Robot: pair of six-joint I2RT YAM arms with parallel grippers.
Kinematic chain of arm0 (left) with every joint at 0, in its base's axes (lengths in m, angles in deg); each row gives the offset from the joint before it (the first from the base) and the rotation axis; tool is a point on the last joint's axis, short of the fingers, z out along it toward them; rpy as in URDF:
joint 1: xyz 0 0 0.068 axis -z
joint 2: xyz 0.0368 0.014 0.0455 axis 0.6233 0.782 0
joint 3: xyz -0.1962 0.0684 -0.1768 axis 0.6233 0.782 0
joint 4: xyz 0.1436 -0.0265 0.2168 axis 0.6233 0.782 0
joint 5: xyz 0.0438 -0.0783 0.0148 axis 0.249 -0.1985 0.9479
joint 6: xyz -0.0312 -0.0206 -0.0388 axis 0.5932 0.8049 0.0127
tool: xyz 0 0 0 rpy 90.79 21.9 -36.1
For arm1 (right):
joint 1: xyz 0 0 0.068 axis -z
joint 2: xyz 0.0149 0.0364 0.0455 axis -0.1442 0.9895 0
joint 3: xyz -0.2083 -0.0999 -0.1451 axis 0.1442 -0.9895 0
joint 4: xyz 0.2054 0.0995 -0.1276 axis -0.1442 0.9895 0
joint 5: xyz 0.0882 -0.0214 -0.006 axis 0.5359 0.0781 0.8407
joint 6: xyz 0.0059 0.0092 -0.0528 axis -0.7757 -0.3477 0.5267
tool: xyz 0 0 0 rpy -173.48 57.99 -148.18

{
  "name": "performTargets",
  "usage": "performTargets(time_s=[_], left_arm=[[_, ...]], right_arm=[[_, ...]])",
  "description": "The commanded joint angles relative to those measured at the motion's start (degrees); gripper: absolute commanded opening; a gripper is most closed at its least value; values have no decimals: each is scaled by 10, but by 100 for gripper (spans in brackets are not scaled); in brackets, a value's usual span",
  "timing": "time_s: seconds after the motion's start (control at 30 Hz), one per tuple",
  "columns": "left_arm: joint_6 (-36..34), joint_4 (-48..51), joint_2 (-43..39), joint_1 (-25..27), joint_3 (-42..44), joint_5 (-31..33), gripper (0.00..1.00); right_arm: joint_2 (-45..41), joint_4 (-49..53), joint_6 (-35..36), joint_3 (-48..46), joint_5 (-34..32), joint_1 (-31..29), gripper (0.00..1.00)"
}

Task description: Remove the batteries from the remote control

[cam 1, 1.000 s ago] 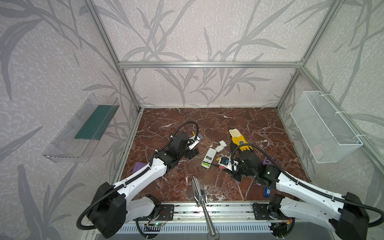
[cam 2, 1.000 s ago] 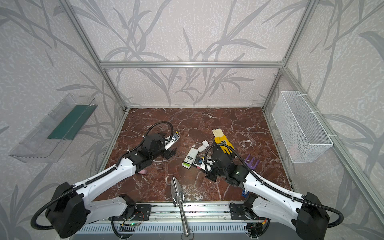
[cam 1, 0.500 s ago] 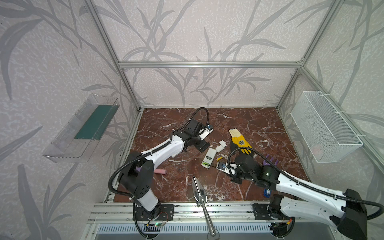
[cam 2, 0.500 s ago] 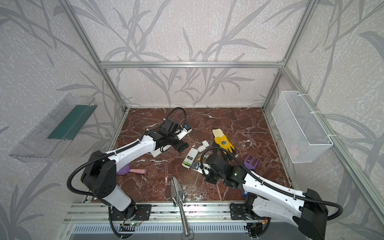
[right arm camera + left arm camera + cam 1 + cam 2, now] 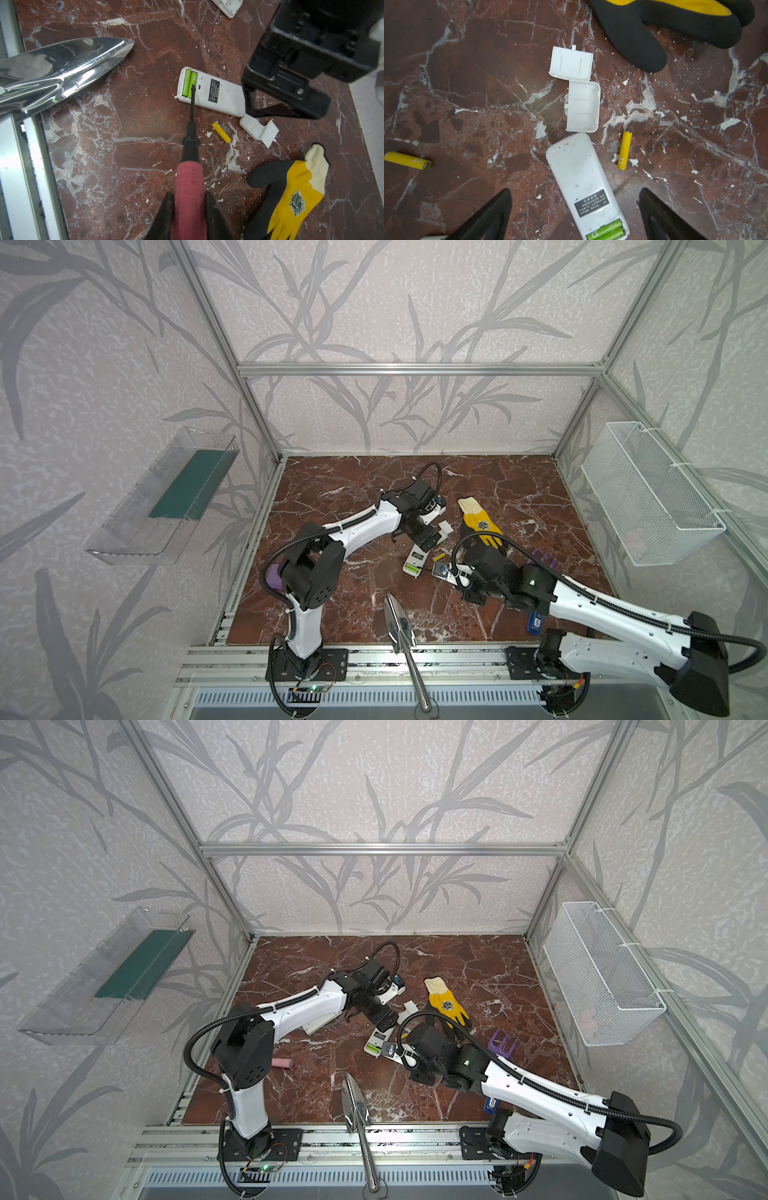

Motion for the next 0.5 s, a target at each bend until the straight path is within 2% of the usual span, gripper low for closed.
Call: performTargets(time_s=[0.0,0.2,0.47], left_arm=[[33,83,36,4,-34,18,94],[68,108,70,4,-50,22,93],[87,106,99,4,-65,-6,88]], right_arm=[[-2,10,-4,16,-11,-5,0],[1,1,-2,10,-13,-5,0],[4,-13,-1,5,-1,-5,0]])
